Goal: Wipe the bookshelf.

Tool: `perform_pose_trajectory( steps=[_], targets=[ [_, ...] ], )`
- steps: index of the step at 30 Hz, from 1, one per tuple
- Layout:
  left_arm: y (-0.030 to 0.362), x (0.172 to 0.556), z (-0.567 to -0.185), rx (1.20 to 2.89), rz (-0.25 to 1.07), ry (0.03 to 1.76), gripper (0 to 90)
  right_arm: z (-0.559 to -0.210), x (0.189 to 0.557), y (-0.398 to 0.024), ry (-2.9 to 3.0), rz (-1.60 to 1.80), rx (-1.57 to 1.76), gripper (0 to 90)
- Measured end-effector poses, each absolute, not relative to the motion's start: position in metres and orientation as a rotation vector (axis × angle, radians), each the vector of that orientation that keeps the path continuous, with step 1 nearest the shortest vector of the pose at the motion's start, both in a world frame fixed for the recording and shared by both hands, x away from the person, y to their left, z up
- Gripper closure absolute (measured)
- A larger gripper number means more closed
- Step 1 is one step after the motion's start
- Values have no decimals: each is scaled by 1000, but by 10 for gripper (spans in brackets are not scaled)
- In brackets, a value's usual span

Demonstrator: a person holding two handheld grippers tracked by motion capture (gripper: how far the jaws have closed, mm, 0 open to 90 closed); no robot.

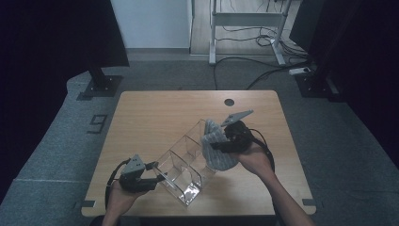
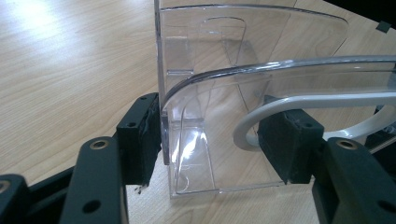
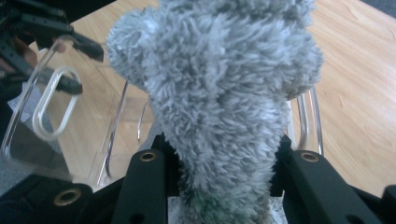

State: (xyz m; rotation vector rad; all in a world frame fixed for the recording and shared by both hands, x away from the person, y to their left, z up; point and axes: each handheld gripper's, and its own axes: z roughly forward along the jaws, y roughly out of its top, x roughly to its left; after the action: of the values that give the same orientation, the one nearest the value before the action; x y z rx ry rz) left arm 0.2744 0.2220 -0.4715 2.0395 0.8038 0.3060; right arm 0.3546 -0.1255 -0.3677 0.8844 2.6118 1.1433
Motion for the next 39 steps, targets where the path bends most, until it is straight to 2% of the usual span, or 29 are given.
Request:
perform_pose_trajectory(
  steps=[13,25,39],
  targets=[
    [222,275,-472,2038,304,804,400,-368,386,-80,2606,1105,863,621],
    [222,275,-472,2037,306,805,400,-394,405,-37,2630,993,827,622],
    [222,274,-472,2037,306,812,401,-406,406,-31,2639,900,811,609]
  ],
)
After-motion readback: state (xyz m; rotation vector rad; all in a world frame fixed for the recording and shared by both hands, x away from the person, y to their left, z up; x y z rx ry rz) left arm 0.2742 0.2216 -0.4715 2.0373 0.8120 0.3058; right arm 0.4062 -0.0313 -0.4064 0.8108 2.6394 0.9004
